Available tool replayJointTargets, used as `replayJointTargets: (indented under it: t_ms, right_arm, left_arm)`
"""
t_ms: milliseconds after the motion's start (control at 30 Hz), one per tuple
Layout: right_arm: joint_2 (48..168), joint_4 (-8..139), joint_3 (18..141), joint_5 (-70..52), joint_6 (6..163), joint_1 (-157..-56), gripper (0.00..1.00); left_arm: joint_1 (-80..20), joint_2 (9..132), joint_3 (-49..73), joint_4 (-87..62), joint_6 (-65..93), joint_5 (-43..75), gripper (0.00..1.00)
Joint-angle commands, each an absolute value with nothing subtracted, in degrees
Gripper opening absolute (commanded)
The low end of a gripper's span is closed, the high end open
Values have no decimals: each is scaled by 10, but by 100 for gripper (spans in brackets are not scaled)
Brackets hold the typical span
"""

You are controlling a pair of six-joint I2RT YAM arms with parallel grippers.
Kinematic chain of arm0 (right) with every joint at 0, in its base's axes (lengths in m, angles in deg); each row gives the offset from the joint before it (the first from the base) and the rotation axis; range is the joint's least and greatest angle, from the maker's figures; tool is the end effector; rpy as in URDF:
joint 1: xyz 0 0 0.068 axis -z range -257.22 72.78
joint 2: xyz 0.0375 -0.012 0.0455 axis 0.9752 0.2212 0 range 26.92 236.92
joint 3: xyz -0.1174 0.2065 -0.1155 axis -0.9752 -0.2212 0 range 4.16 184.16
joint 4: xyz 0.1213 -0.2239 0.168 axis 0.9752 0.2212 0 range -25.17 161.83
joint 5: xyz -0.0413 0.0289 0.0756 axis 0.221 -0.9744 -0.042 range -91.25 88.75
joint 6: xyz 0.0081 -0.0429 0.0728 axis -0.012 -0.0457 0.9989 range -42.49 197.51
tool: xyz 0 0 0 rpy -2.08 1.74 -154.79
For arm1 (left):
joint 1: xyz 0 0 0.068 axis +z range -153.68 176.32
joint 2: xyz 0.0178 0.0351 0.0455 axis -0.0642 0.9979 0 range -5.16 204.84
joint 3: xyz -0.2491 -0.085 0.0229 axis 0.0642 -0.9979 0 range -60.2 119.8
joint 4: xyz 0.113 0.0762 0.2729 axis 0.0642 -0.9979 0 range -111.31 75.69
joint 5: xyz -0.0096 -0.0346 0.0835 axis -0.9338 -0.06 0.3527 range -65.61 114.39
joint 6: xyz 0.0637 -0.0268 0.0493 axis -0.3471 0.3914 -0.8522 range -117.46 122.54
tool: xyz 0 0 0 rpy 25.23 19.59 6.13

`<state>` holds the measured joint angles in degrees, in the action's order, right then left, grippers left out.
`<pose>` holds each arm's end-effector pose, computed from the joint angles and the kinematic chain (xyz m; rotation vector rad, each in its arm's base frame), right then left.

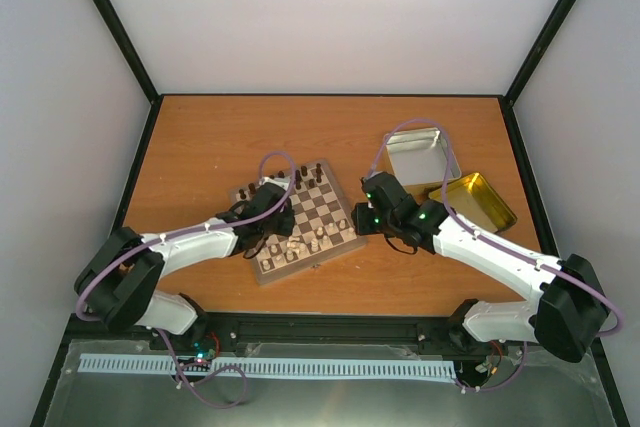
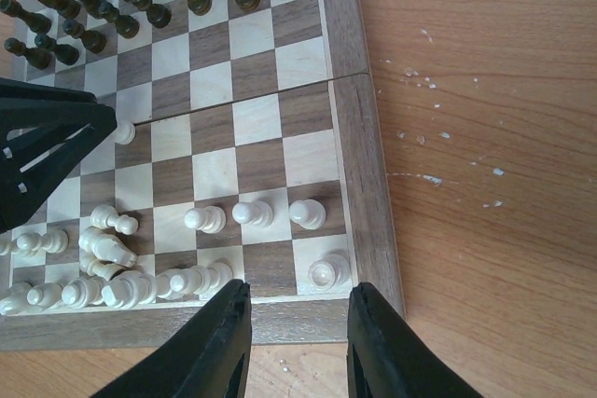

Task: Set up the chess pieces on the board
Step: Place the chess piece on the chessboard, then pick up the chess piece from the chessboard.

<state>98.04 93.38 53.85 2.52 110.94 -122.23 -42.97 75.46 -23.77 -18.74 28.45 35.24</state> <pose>0.2337 0.2269 0.1906 -0.2236 2.5024 0.5146 0.2613 -0.1958 0.0948 0.1955 2.4131 -0.2986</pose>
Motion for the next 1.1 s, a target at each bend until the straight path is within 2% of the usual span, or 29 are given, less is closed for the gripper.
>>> replayJointTargets:
  t_ms: [0,67,367,467,567,733,1067]
  right_arm:
    - [965,924,530,29,1106,-1216,30]
    - [963,924,530,30,1106,-1216,30]
    - [958,923,521,33,1105,-1216,30]
    - [962,923,518,30,1103,-1215,30]
    - [960,921,513,31,1103,-1215,30]
    - [952,919,508,35,1106,-1215,30]
    - [953,917,507,32,1099,-1213,31]
  left_arm:
    - [-433,738,-235,-198,281,347,21]
    - [-433,731,-227,-212,289,345,24]
    - [-429,741,-112,-388,328,321,54]
    - [-425,758,-91,-423,336,313,58]
    - [-419,782,-76,-438,332,285,56]
    - [-417,823,-57,-469,341,292,44]
    - [-407,862,-53,-458,341,307,34]
